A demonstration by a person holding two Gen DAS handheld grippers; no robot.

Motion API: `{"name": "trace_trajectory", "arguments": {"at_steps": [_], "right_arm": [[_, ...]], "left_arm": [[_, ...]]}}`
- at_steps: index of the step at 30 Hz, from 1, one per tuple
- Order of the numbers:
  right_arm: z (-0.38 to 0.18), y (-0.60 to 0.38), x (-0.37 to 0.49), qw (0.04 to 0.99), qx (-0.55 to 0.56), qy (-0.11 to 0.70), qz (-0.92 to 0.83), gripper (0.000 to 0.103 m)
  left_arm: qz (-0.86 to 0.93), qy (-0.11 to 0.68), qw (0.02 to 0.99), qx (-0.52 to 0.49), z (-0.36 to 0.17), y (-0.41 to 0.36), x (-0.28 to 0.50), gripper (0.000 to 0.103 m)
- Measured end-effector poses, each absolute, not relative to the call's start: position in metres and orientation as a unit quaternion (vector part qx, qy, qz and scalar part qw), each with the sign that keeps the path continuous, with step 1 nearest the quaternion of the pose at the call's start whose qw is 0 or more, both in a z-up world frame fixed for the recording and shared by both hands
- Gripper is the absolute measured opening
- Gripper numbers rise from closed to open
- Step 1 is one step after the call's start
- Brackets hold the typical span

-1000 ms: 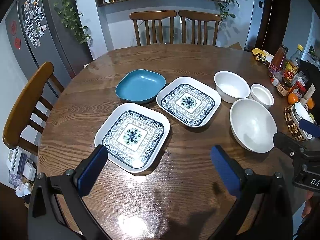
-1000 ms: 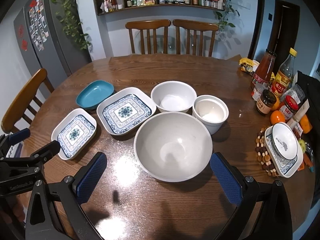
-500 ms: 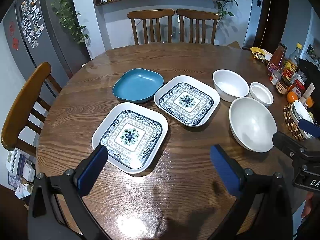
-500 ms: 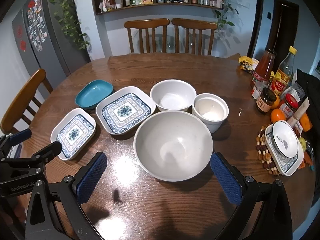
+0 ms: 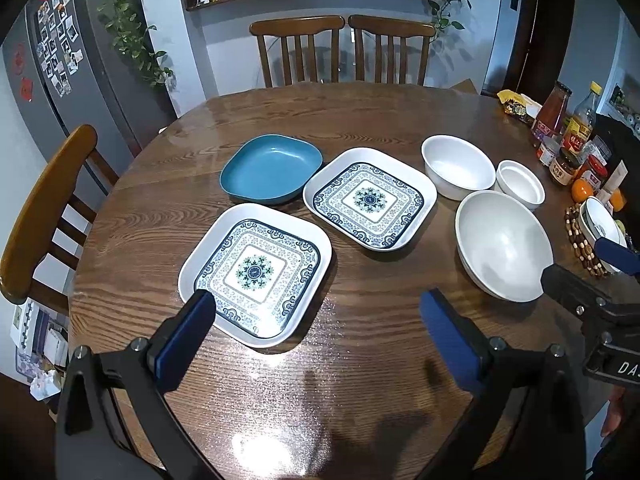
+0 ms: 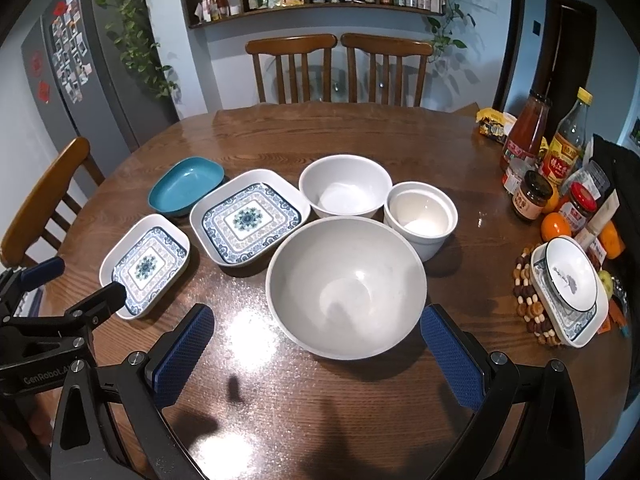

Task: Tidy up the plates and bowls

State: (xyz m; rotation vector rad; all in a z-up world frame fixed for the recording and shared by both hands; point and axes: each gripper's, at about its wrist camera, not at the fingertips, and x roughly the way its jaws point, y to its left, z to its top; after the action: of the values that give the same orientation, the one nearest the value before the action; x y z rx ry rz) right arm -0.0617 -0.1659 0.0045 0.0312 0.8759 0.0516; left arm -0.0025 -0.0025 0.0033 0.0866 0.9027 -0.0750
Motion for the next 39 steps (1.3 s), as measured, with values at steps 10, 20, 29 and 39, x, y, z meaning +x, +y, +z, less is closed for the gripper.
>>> {"name": "trace_trajectory", "arguments": {"at_steps": [10, 20, 29, 39], "right_arm": [[-0.001, -0.148, -0.057, 0.902, 0.011, 0.429, 0.049, 0.103], [-0.001, -0.100, -0.045, 0.898, -0.015, 0.428, 0.096, 0.103], [-0.022, -0.043, -0.025, 0.877, -0.025, 0.454, 0.157, 0.103], [-0.067, -0.013, 0.012, 0.837, 0.026, 0.517, 0.177, 0.094]], "left_arm": [[-0.036, 0.443, 0.896, 0.026, -0.003, 0.010, 0.001, 0.102], [-0.018, 0.449, 0.893, 0.001, -0.015, 0.045, 0.011, 0.102], [0.050, 0.468, 0.882, -0.029, -0.045, 0.115, 0.029, 0.092], [0.034, 0.516, 0.853, -0.063, -0.086, 0.155, 0.060, 0.057]]}}
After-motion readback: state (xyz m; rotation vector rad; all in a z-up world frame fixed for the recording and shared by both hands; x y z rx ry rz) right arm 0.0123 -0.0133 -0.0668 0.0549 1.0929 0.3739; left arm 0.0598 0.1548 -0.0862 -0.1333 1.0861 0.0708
